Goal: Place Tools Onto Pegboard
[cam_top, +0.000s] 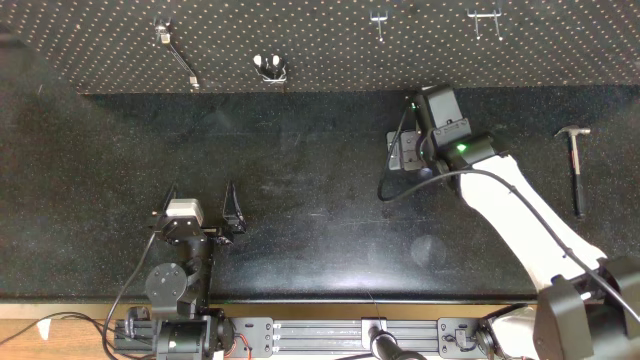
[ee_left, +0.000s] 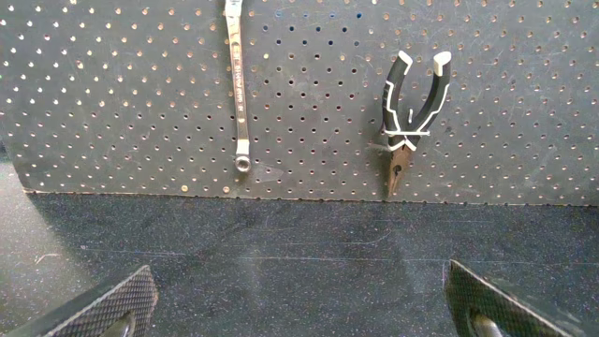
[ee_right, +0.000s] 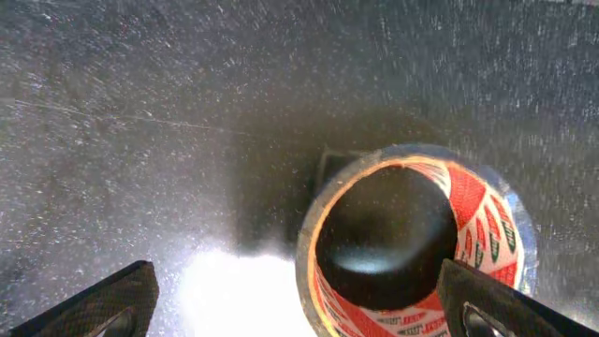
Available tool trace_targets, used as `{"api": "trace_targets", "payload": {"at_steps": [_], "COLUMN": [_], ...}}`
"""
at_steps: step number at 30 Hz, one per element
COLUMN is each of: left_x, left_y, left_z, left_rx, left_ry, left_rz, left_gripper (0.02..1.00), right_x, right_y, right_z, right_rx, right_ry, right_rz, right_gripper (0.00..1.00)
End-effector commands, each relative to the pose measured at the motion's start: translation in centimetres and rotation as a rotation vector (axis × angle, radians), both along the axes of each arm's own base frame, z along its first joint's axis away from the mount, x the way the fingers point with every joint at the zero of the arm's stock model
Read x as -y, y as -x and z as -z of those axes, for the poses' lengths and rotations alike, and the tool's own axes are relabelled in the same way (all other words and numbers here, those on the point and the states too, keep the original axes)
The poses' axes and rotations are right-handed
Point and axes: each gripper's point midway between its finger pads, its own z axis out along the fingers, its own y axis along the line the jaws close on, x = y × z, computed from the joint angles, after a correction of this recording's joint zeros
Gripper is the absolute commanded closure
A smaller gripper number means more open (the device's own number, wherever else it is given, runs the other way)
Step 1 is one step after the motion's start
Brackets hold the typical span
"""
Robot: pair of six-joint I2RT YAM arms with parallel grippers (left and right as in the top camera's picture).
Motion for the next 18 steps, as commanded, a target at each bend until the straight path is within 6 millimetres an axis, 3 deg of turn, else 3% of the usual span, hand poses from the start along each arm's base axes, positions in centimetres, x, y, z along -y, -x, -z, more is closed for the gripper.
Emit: {"api": "trace_targets", "payload": {"at_steps": [1, 13, 16, 18], "left_x": [0.1, 0.1, 0.1, 0.1], "left_y": [0.0, 0.0, 0.0, 0.0], "left_z": [0.0, 0.0, 0.0, 0.0], "left_rx": [0.002, 0.002, 0.002, 0.002], "left_ry": [-0.016, -0.016, -0.016, -0.016], "left_rz": [0.012, 0.012, 0.012, 0.012], "left_gripper": [0.023, 0.023, 0.023, 0.023], "right_x": [-0.3, -0.2, -0.1, 0.1], "right_y": [-1.0, -0.8, -0.8, -0.9], "right_z": [0.1, 3.3, 3.5, 3.5], "right_rx": [-0.011, -0.112, -0.118, -0.113], "right_ry": [0.004, -0.001, 0.002, 0.016], "right_rz": [0.067, 0.168, 0.167, 0.17], "right_gripper": [0.025, 0.034, 0.134, 0.321]}}
